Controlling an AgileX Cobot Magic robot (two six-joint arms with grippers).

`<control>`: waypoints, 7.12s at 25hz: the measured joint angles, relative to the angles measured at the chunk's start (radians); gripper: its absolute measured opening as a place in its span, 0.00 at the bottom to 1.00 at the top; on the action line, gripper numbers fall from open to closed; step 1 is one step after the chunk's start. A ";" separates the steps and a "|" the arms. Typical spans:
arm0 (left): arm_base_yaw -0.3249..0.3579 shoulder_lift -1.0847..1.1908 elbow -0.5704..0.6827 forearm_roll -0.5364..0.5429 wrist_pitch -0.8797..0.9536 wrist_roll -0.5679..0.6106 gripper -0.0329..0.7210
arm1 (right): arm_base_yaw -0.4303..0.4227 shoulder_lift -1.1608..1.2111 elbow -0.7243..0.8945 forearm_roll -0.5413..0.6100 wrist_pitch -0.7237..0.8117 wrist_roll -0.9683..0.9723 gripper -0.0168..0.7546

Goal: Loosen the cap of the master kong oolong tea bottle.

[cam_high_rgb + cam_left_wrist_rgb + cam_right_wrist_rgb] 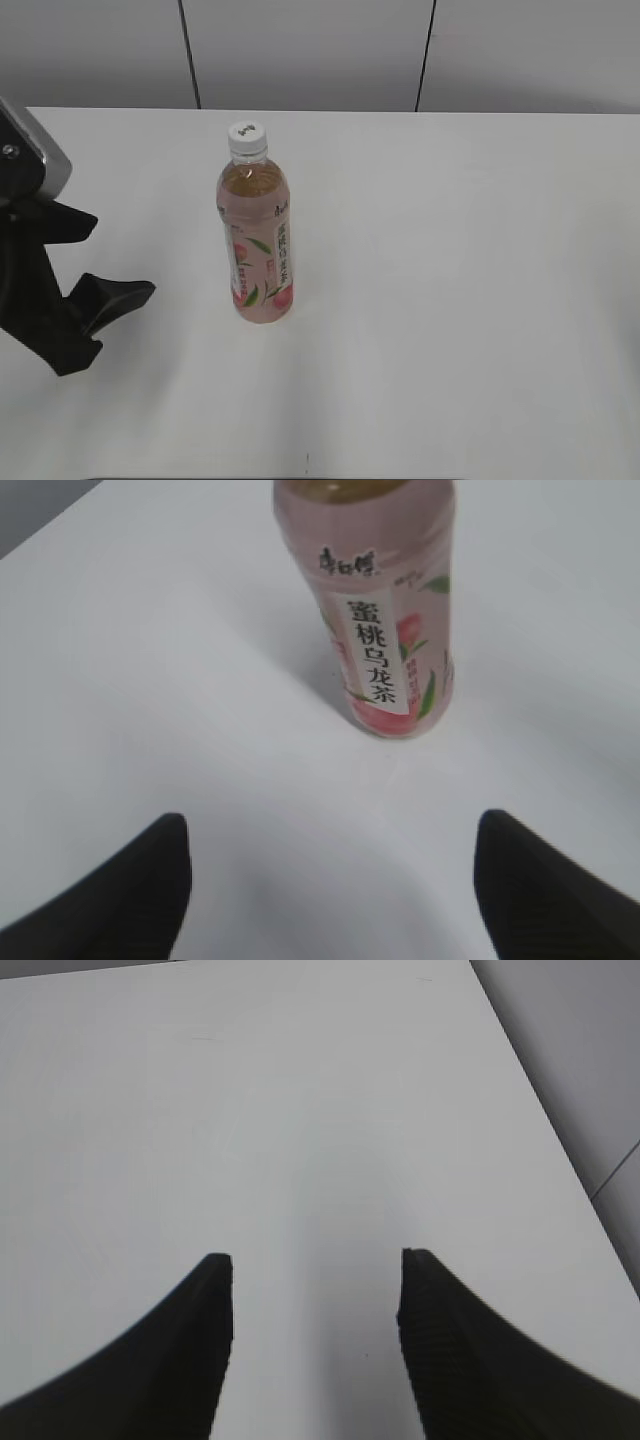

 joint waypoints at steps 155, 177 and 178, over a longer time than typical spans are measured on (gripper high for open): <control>-0.030 0.823 -0.087 1.091 -1.285 -1.098 0.58 | 0.504 1.241 -1.110 0.469 0.441 -0.031 0.55; -0.030 0.818 -0.088 1.096 -1.274 -1.098 0.58 | 0.586 1.442 -1.221 0.509 0.453 0.216 0.55; -0.030 0.818 -0.088 1.096 -1.274 -1.098 0.58 | 0.588 1.445 -1.221 0.511 0.453 0.217 0.55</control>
